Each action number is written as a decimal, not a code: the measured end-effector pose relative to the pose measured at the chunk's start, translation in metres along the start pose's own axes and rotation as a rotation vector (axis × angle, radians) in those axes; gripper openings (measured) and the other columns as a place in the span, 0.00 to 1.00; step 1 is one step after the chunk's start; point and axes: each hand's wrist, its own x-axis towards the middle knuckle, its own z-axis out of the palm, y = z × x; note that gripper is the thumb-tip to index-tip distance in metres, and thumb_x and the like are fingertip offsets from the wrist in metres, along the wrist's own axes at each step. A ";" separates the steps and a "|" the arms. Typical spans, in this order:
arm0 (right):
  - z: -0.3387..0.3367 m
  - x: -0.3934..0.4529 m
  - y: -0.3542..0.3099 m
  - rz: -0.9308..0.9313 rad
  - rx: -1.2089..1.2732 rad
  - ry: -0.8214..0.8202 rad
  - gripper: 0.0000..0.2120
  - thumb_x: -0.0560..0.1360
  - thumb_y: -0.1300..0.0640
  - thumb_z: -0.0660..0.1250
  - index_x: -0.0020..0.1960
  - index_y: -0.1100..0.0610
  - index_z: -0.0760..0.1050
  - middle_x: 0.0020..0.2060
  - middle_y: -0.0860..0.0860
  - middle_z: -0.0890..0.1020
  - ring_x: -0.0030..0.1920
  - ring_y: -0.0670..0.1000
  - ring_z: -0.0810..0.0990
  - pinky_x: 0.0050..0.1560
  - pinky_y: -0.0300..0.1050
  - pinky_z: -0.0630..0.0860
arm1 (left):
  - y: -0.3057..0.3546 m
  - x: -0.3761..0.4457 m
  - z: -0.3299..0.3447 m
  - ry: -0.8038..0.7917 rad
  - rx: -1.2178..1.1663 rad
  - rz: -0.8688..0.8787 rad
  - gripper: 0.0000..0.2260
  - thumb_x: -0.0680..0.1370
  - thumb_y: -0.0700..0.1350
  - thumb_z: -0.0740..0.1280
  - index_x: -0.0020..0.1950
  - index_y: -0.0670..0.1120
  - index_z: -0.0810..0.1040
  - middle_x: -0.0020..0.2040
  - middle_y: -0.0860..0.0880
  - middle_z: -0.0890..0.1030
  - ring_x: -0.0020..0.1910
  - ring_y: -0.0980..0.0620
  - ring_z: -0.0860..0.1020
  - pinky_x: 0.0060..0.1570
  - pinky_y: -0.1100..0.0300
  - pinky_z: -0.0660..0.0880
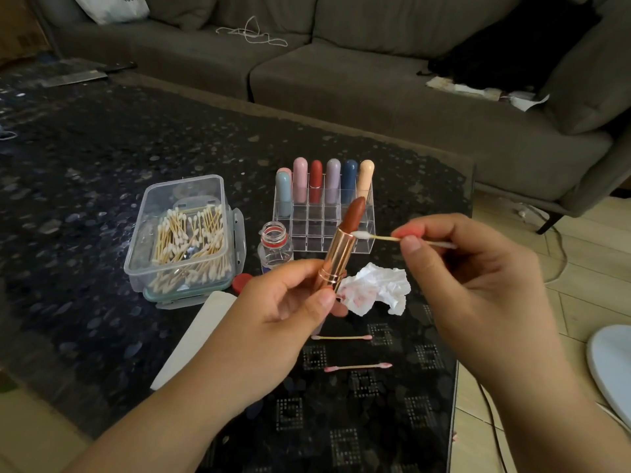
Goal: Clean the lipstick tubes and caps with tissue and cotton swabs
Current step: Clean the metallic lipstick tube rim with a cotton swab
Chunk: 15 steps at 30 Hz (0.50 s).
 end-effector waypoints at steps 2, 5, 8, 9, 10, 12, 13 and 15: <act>-0.001 0.000 0.000 0.006 -0.005 0.013 0.05 0.72 0.54 0.66 0.40 0.45 0.79 0.33 0.56 0.77 0.31 0.54 0.73 0.29 0.34 0.69 | -0.002 -0.001 0.000 -0.032 -0.022 -0.020 0.11 0.74 0.52 0.60 0.53 0.56 0.76 0.36 0.57 0.81 0.38 0.64 0.78 0.40 0.73 0.72; -0.002 0.001 -0.001 0.007 -0.002 0.021 0.05 0.72 0.54 0.66 0.40 0.45 0.79 0.33 0.57 0.77 0.30 0.53 0.72 0.29 0.32 0.68 | -0.008 -0.001 0.002 -0.084 -0.085 -0.052 0.12 0.77 0.59 0.58 0.53 0.59 0.78 0.35 0.56 0.76 0.38 0.60 0.74 0.45 0.64 0.73; -0.003 0.001 -0.002 0.009 0.006 0.018 0.05 0.72 0.54 0.66 0.40 0.45 0.79 0.32 0.56 0.76 0.27 0.48 0.70 0.28 0.29 0.65 | -0.010 0.000 0.002 -0.089 -0.144 -0.047 0.10 0.73 0.56 0.59 0.50 0.60 0.78 0.36 0.55 0.75 0.38 0.55 0.72 0.47 0.57 0.71; -0.003 0.000 -0.001 0.009 0.006 0.018 0.05 0.72 0.54 0.66 0.40 0.45 0.79 0.32 0.56 0.76 0.28 0.46 0.70 0.28 0.28 0.65 | -0.010 0.000 0.002 -0.097 -0.139 -0.042 0.10 0.73 0.58 0.60 0.49 0.59 0.78 0.36 0.55 0.75 0.38 0.55 0.72 0.47 0.57 0.70; -0.003 0.000 -0.002 0.009 0.002 0.016 0.06 0.72 0.54 0.66 0.40 0.45 0.78 0.32 0.55 0.76 0.28 0.45 0.70 0.28 0.28 0.65 | -0.010 -0.001 0.002 -0.106 -0.118 -0.034 0.10 0.72 0.60 0.61 0.48 0.59 0.77 0.36 0.55 0.75 0.38 0.56 0.72 0.46 0.58 0.69; -0.004 0.001 -0.002 0.012 -0.003 0.018 0.06 0.72 0.54 0.65 0.40 0.45 0.78 0.32 0.56 0.76 0.28 0.49 0.71 0.28 0.28 0.66 | -0.011 -0.001 0.002 -0.101 -0.080 -0.011 0.09 0.72 0.60 0.61 0.48 0.59 0.74 0.35 0.56 0.74 0.36 0.59 0.72 0.43 0.63 0.70; -0.005 0.001 -0.002 0.013 -0.005 0.020 0.06 0.72 0.54 0.65 0.40 0.45 0.78 0.32 0.56 0.76 0.30 0.51 0.72 0.28 0.29 0.67 | -0.011 -0.001 0.003 -0.090 -0.068 0.001 0.09 0.72 0.59 0.61 0.49 0.58 0.73 0.35 0.57 0.74 0.36 0.60 0.72 0.42 0.65 0.71; -0.005 0.001 -0.002 0.010 -0.003 0.024 0.06 0.72 0.54 0.66 0.40 0.45 0.78 0.33 0.57 0.76 0.31 0.53 0.72 0.29 0.31 0.68 | -0.013 0.000 0.004 -0.082 -0.049 0.035 0.14 0.71 0.59 0.63 0.51 0.54 0.71 0.35 0.57 0.74 0.35 0.61 0.73 0.40 0.68 0.72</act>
